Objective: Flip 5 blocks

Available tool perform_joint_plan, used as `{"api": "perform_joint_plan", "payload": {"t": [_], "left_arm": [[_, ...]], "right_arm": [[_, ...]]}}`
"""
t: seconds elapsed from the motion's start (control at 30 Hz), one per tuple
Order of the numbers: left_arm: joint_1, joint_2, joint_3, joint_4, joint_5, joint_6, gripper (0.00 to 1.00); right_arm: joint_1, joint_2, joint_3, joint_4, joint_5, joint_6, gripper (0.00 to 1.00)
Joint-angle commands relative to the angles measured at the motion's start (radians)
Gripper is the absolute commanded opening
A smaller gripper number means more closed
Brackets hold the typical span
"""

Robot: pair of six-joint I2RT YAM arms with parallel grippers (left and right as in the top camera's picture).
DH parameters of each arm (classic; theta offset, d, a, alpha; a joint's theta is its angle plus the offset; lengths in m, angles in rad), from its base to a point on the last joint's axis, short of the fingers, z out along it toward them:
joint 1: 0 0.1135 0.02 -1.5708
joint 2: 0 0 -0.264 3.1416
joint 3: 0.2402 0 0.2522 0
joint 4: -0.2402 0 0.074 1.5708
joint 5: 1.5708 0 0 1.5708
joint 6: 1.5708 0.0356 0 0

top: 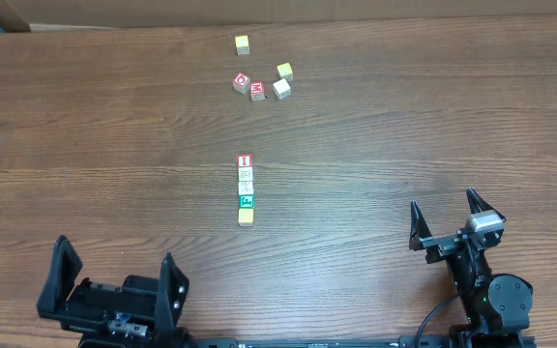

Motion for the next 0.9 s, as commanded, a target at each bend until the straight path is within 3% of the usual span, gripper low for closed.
{"api": "perform_joint_plan", "payload": {"t": [0.0, 0.67, 0.87], "left_arm": [[0.006, -0.014, -0.039, 0.006, 0.014, -0.029, 1.00], [0.005, -0.014, -0.276, -0.008, 0.013, -0.042, 1.00], [0.005, -0.014, -0.295, -0.183, 0.003, -0.042, 1.00]], "right_arm": [[-0.003, -0.008, -0.010, 0.003, -0.002, -0.004, 1.00], [-0.003, -0.008, -0.010, 0.003, -0.002, -0.004, 1.00], [-0.003, -0.008, -0.010, 0.003, -0.002, -0.004, 1.00]]}}
